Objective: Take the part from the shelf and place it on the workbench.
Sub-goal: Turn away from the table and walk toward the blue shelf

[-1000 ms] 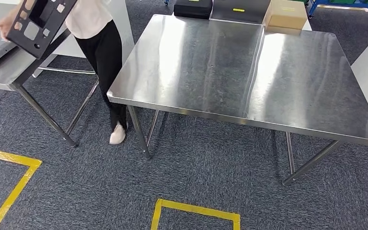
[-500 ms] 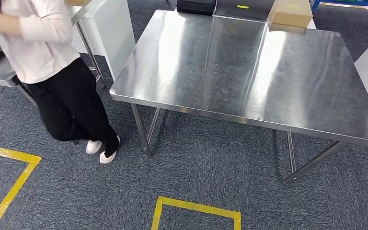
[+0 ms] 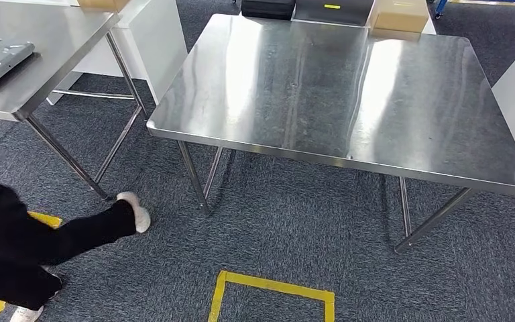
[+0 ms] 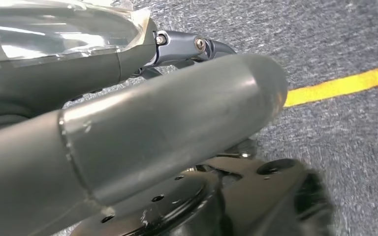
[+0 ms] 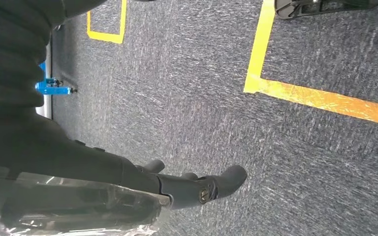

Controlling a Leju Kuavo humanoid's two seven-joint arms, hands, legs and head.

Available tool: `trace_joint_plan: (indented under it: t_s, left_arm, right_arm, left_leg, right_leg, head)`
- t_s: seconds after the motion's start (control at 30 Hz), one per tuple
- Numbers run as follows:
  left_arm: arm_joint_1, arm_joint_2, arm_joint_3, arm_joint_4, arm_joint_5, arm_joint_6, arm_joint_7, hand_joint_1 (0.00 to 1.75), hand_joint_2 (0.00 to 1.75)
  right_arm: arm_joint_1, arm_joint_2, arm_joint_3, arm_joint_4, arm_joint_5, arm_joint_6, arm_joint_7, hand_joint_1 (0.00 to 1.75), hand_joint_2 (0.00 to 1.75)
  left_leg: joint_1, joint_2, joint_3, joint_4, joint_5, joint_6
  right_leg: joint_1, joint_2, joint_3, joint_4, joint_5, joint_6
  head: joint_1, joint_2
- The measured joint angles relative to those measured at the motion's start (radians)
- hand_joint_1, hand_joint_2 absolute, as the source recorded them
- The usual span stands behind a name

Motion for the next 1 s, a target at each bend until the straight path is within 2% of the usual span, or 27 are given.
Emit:
trace_joint_plan:
  t_s: [0.07,0.1,0.13,0.23,0.27,0.33,0.4,0.43,0.47,0.5,0.57,0.6,0.63,0.67,0.73,0.77,0.83,0.9,0.93,0.97,1.0]
  left_arm:
    - [0.0,0.001,0.0,0.0,0.0,0.0,0.0,0.0,0.0]
    - [-0.001,0.001,0.0,0.0,0.0,0.0,0.0,0.0,0.0]
    - [-0.001,0.001,0.0,0.0,0.0,0.0,0.0,0.0,0.0]
    - [-0.001,0.0,0.0,0.0,0.0,0.0,0.0,0.0,0.0]
    - [-0.001,-0.001,0.0,0.0,0.0,0.0,0.0,0.0,0.0]
    - [-0.001,-0.002,0.0,0.0,0.0,0.0,0.0,0.0,0.0]
    - [-0.001,-0.002,0.0,0.0,0.0,0.0,0.0,0.0,0.0]
    - [-0.001,-0.002,0.0,0.0,0.0,-0.001,0.0,0.0,0.0]
    - [-0.001,-0.002,0.0,0.0,0.0,-0.002,0.0,0.0,0.0]
    - [-0.001,-0.002,0.0,0.0,0.0,-0.003,0.0,0.0,0.0]
    - [-0.001,-0.003,0.0,0.0,0.0,-0.003,-0.001,0.0,0.0]
    - [-0.001,-0.004,0.0,0.0,0.0,-0.004,-0.002,0.0,0.0]
    - [-0.001,-0.004,0.0,0.0,0.0,-0.004,-0.003,0.0,0.0]
    - [-0.001,-0.004,0.0,0.0,0.0,-0.004,-0.003,0.0,0.0]
    - [0.0,-0.003,0.0,0.0,0.0,-0.004,-0.004,0.0,0.0]
    - [0.0,-0.003,0.0,0.0,0.0,-0.004,-0.004,0.0,0.0]
    - [0.001,-0.003,0.0,0.0,-0.001,-0.004,-0.005,0.0,0.0]
    - [0.001,-0.004,0.0,0.0,-0.002,-0.004,-0.005,0.0,0.0]
    - [0.001,-0.004,0.0,0.0,-0.002,-0.004,-0.005,0.0,0.0]
    - [0.001,-0.005,0.0,0.0,-0.002,-0.004,-0.005,0.0,0.0]
    - [0.001,-0.005,0.0,0.0,-0.002,-0.005,-0.005,0.0,0.0]
  right_arm:
    - [-0.001,0.0,0.0,0.0,0.0,0.0,0.0,0.0,1.75]
    - [-0.002,0.001,0.0,0.0,0.0,0.0,0.0,0.0,1.75]
    - [-0.003,0.001,0.0,0.0,0.0,0.0,0.0,0.0,1.75]
    - [-0.005,0.0,0.0,0.0,0.0,0.0,0.0,0.0,1.75]
    - [-0.005,0.0,0.0,0.0,0.0,0.0,0.0,0.0,1.75]
    - [-0.004,-0.001,0.0,0.0,0.0,0.0,0.0,0.0,1.75]
    - [-0.003,-0.001,0.0,0.0,-0.001,0.0,0.0,0.0,1.75]
    - [-0.002,-0.001,0.0,0.0,-0.001,0.001,0.0,0.0,1.75]
    - [-0.001,-0.001,0.0,0.0,-0.001,0.001,0.0,0.0,1.75]
    - [-0.001,-0.002,0.0,0.0,-0.001,0.001,0.0,0.0,1.75]
    - [-0.003,-0.003,0.0,0.0,0.0,0.001,0.0,0.0,1.75]
    - [-0.004,-0.004,0.0,0.0,0.001,0.001,0.0,0.0,1.75]
    - [-0.005,-0.004,0.0,0.0,0.001,0.002,0.0,0.0,1.75]
    - [-0.005,-0.004,0.0,0.0,0.002,0.003,0.0,0.0,1.75]
    - [-0.003,-0.004,0.0,0.0,0.002,0.007,0.0,0.0,1.75]
    - [-0.003,-0.003,0.0,0.0,0.002,0.009,0.0,0.0,1.75]
    - [-0.004,-0.004,0.0,0.0,0.002,0.011,0.0,0.0,1.75]
    - [-0.004,-0.005,0.0,0.0,0.002,0.012,0.0,0.0,1.75]
    - [-0.003,-0.005,0.0,0.0,0.001,0.013,0.0,0.0,1.75]
    - [-0.003,-0.005,0.0,0.0,0.001,0.013,0.0,0.0,1.75]
    - [-0.002,-0.005,0.0,0.0,0.001,0.014,0.0,0.0,1.75]
  left_leg:
    - [0.003,0.0,0.079,-0.129,0.052,0.004]
    - [0.002,-0.001,0.105,-0.178,0.065,0.008]
    - [0.001,-0.001,0.118,-0.206,0.067,0.012]
    - [-0.003,0.0,0.113,-0.227,0.068,0.029]
    - [-0.003,0.002,0.11,-0.232,0.073,0.037]
    - [-0.003,0.005,0.103,-0.238,0.082,0.051]
    - [-0.005,0.006,0.093,-0.237,0.09,0.056]
    - [-0.006,0.007,0.088,-0.237,0.094,0.057]
    - [-0.007,0.007,0.083,-0.236,0.098,0.056]
    - [-0.007,0.006,0.079,-0.235,0.101,0.054]
    - [-0.009,0.005,0.072,-0.228,0.106,0.047]
    - [-0.011,0.005,0.069,-0.224,0.108,0.042]
    - [-0.014,0.005,0.066,-0.221,0.11,0.038]
    - [-0.016,0.005,0.064,-0.22,0.113,0.032]
    - [-0.012,0.004,0.061,-0.218,0.117,0.022]
    - [-0.009,0.004,0.055,-0.207,0.105,0.017]
    - [-0.006,0.003,0.025,-0.134,0.042,0.007]
    - [-0.005,0.003,-0.018,-0.006,-0.037,0.0]
    - [-0.005,0.003,-0.03,0.04,-0.057,-0.002]
    - [-0.004,0.003,-0.026,0.056,-0.059,-0.001]
    - [-0.004,0.003,-0.005,0.033,-0.042,0.001]
  right_leg:
    - [0.002,0.0,-0.005,0.004,0.001,0.002]
    - [0.004,0.0,-0.008,0.006,0.002,0.005]
    - [0.007,0.0,-0.011,0.007,0.004,0.009]
    - [0.011,0.001,-0.024,0.012,0.007,0.026]
    - [0.011,0.002,-0.036,0.032,-0.007,0.028]
    - [0.01,0.003,-0.079,0.124,-0.061,0.023]
    - [0.009,0.004,-0.131,0.249,-0.117,0.017]
    - [0.009,0.004,-0.142,0.285,-0.129,0.02]
    - [0.009,0.004,-0.134,0.282,-0.124,0.027]
    - [0.008,0.004,-0.104,0.238,-0.105,0.036]
    - [0.005,0.005,-0.021,0.094,-0.06,0.049]
    - [0.005,0.007,0.006,0.04,-0.045,0.048]
    - [0.007,0.009,0.018,0.012,-0.038,0.043]
    - [0.011,0.01,0.017,0.006,-0.037,0.037]
    - [0.008,0.01,0.012,0.007,-0.028,0.023]
    - [0.006,0.009,0.011,0.006,-0.022,0.015]
    - [0.002,0.006,0.006,0.005,-0.011,-0.001]
    - [0.006,0.005,-0.004,0.007,-0.002,-0.009]
    - [0.008,0.004,-0.01,0.007,0.001,-0.009]
    - [0.009,0.004,-0.014,0.008,0.004,-0.009]
    - [0.01,0.004,-0.016,0.008,0.007,-0.008]
  head:
    - [0.0,0.0]
    - [0.0,0.0]
    - [0.0,0.0]
    - [0.001,0.0]
    - [0.002,0.0]
    - [0.004,0.0]
    - [0.005,0.0]
    - [0.005,0.0]
    - [0.005,0.0]
    - [0.005,0.0]
    - [0.006,0.0]
    - [0.006,0.0]
    - [0.005,0.0]
    - [0.004,0.0]
    - [0.005,0.0]
    - [0.004,0.0]
    - [0.003,0.0]
    - [0.002,0.0]
    - [0.002,0.0]
    - [0.002,0.0]
    - [0.002,0.0]
